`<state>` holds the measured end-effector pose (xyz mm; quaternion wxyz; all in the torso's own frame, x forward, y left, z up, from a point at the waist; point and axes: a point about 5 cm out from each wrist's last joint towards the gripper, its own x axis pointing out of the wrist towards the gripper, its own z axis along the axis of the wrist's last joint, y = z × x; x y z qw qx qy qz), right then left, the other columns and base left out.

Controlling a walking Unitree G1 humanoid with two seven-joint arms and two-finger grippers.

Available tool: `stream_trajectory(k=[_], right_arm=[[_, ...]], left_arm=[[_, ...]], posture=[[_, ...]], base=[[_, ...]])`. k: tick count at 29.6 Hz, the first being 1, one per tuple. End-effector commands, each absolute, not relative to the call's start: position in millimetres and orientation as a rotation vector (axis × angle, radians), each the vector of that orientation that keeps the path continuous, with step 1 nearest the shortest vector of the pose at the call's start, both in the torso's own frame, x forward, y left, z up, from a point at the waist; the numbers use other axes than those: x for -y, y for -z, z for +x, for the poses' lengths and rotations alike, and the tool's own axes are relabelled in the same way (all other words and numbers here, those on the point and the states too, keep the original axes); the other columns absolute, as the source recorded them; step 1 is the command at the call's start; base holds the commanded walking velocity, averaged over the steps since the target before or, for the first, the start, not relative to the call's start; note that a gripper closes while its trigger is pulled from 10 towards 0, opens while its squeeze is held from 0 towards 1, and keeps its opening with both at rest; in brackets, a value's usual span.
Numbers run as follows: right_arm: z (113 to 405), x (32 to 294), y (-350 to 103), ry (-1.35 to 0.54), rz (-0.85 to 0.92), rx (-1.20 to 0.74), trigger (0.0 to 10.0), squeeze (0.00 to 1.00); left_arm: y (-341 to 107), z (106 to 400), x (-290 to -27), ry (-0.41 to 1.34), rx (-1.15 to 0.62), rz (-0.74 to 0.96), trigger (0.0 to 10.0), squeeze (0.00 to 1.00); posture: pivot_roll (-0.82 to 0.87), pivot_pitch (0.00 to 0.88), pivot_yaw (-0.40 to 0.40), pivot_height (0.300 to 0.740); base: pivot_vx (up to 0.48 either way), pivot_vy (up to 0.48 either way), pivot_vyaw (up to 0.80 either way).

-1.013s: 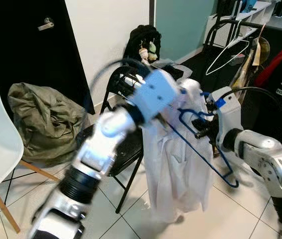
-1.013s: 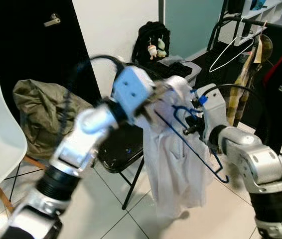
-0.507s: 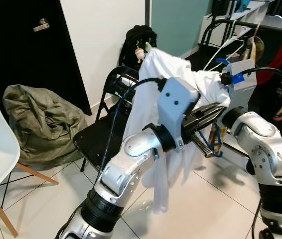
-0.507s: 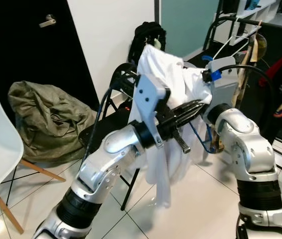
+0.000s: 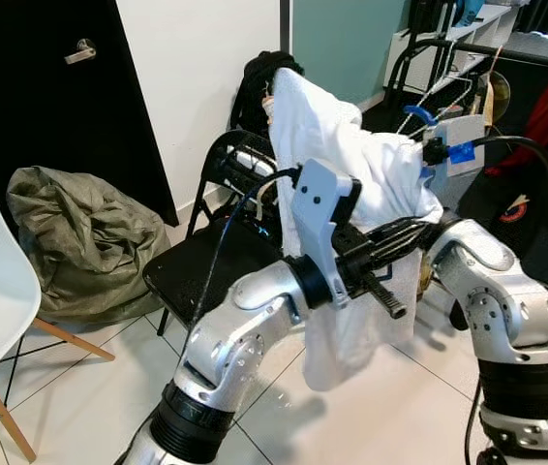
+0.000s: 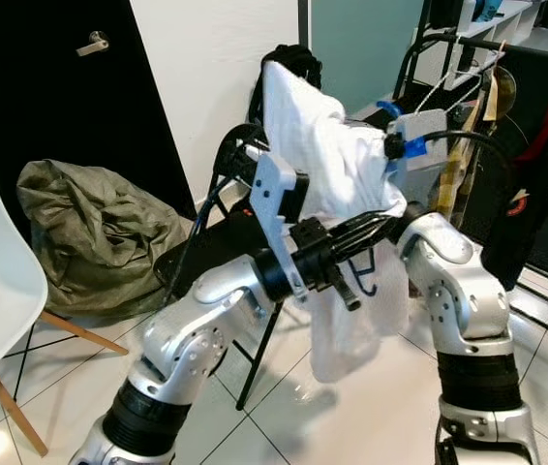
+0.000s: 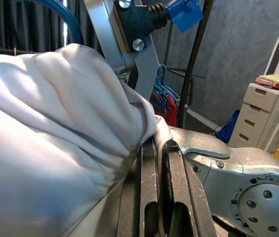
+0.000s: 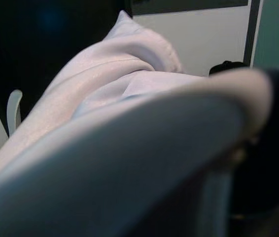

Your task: Hang hanger

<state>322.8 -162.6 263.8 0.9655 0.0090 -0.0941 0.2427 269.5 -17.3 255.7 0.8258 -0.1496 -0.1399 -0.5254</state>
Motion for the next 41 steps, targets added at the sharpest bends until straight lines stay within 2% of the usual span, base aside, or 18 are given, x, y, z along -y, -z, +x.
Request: stream_trajectory(k=[1,4,6,7,8,9,11,15,21,40,41], right_arm=[[309.3,136.2,-275.0,-0.647,-0.016,0.275,10.0,0.00],[309.1,135.1,-269.4,-0.649,-0.042,0.255,10.0,0.00],[310.3,132.4,-253.5,-0.648,-0.111,0.178,10.0,0.00],[310.3,132.4,-253.5,-0.648,-0.111,0.178,10.0,0.00],[309.4,129.0,-242.4,-0.663,-0.157,0.132,10.0,0.00],[309.4,129.0,-242.4,-0.663,-0.157,0.132,10.0,0.00],[308.0,125.4,-231.0,-0.687,-0.188,0.091,10.0,0.00],[313.0,127.6,-223.3,-0.644,-0.152,0.042,10.0,0.00],[307.8,119.2,-203.0,-0.705,-0.184,-0.038,10.0,0.00],[302.1,120.0,-205.1,-0.772,-0.085,0.022,10.0,0.00],[302.4,122.6,-205.2,-0.766,-0.080,0.024,10.0,0.00]], left_arm=[[-265.1,279.9,23.1,1.021,0.300,-0.352,10.0,0.00],[-270.2,285.3,17.0,0.982,0.317,-0.350,10.0,0.00],[-288.3,301.3,-5.0,0.848,0.382,-0.388,10.0,0.00],[-288.3,301.3,-5.0,0.848,0.382,-0.388,10.0,0.00],[-297.9,309.3,-19.3,0.767,0.408,-0.427,10.0,0.00],[-297.9,309.3,-19.3,0.767,0.408,-0.427,10.0,0.00],[-309.4,318.1,-38.1,0.666,0.435,-0.486,10.0,0.00],[-317.3,323.8,-57.1,0.581,0.467,-0.503,10.0,0.00],[-332.8,330.0,-82.1,0.479,0.541,-0.530,10.0,0.00],[-350.5,323.7,-84.6,0.536,0.628,-0.397,10.0,0.00],[-350.6,323.9,-86.9,0.532,0.632,-0.382,10.0,1.00]], posture=[[-0.07,0.052,0.050,0.740],[-0.07,0.053,0.052,0.740],[-0.07,0.053,0.054,0.740],[-0.07,0.053,0.054,0.740],[-0.07,0.053,0.054,0.740],[-0.07,0.053,0.054,0.740],[-0.07,0.053,0.054,0.740],[-0.07,0.055,0.053,0.740],[-0.07,0.057,0.052,0.740],[-0.07,0.052,0.047,0.740],[-0.07,0.050,0.048,0.740]], base=[[0.000,0.000,0.00],[0.000,0.000,0.00],[0.000,0.000,0.00],[0.000,0.000,0.00],[0.000,0.000,0.00],[0.000,0.000,0.00],[0.000,0.000,0.00],[0.000,0.000,0.00],[0.000,0.000,0.00],[0.000,0.000,0.00],[0.000,0.000,0.00]])
